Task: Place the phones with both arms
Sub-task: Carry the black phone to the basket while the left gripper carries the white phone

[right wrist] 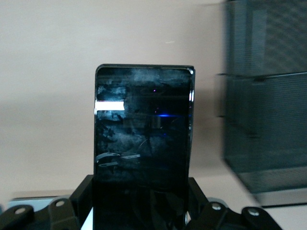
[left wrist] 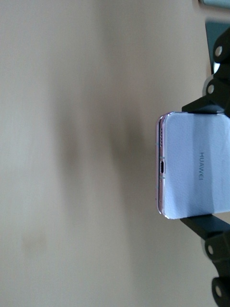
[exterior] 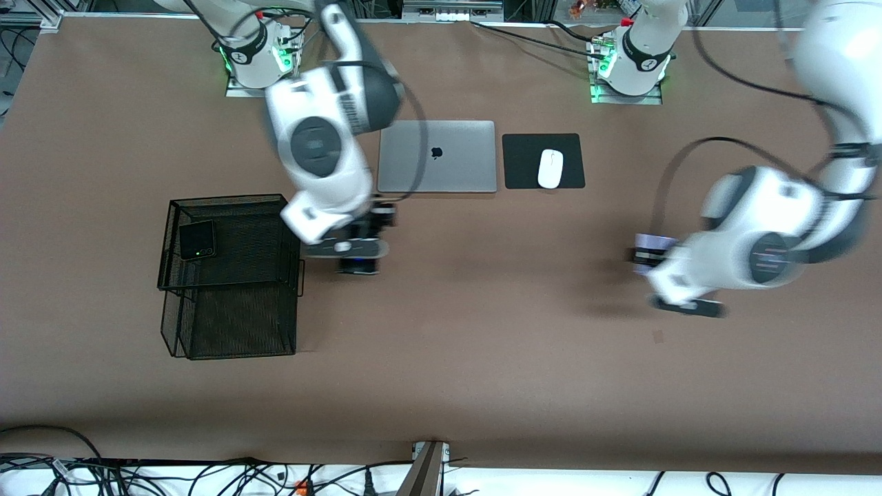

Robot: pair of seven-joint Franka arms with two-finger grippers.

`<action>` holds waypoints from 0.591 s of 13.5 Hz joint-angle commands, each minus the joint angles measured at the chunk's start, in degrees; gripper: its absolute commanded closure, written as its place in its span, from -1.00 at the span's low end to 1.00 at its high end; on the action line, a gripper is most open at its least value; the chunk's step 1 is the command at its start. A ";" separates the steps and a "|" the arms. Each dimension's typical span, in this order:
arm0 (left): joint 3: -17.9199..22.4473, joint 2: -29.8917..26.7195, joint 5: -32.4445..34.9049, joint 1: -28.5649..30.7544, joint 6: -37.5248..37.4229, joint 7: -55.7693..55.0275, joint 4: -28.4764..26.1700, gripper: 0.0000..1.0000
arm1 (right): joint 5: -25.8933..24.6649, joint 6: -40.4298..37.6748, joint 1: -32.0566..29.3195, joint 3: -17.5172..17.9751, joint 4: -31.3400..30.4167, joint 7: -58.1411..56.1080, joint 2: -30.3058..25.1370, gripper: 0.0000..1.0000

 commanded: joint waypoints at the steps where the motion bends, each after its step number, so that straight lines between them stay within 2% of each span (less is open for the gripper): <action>1: 1.20 4.62 -1.75 -6.35 6.28 -7.53 2.99 -0.01 | 0.27 1.46 0.61 -6.20 -12.39 -7.69 -8.52 1.00; 3: 1.37 6.64 -7.63 -10.30 14.55 -10.10 2.90 -0.06 | 0.27 4.88 0.61 -10.16 -19.76 -14.89 -11.86 1.00; 5: 1.81 9.79 -9.84 -13.82 22.81 -11.07 2.90 -0.05 | 0.27 11.54 0.61 -12.62 -27.41 -22.35 -13.89 1.00; 8: 2.42 15.94 -10.12 -19.62 37.91 -14.85 2.81 -0.06 | 0.71 19.91 0.61 -13.08 -34.28 -27.65 -13.63 1.00</action>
